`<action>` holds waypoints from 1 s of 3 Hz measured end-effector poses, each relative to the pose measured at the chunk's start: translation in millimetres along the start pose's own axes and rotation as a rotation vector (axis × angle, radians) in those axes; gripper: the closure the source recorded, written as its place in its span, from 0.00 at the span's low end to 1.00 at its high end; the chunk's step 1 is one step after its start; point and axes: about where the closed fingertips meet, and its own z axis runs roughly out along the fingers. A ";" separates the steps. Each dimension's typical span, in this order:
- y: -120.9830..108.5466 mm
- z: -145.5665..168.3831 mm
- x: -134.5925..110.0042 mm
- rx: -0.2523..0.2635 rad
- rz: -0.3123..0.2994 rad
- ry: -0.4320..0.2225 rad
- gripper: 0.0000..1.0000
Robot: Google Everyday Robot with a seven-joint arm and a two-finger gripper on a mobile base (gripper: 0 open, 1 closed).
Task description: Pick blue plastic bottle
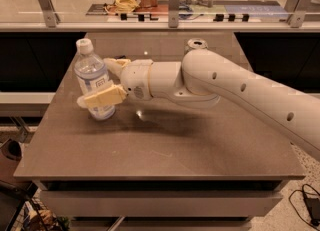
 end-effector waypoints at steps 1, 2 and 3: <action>1.9 1.7 -0.8 -0.005 -0.002 0.001 0.41; 3.6 3.4 -1.8 -0.008 -0.004 0.000 0.65; 5.3 5.0 -2.8 -0.012 -0.006 0.000 0.88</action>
Offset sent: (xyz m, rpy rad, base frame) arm -0.0013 0.0021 0.0003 -0.0007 -0.0012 0.0046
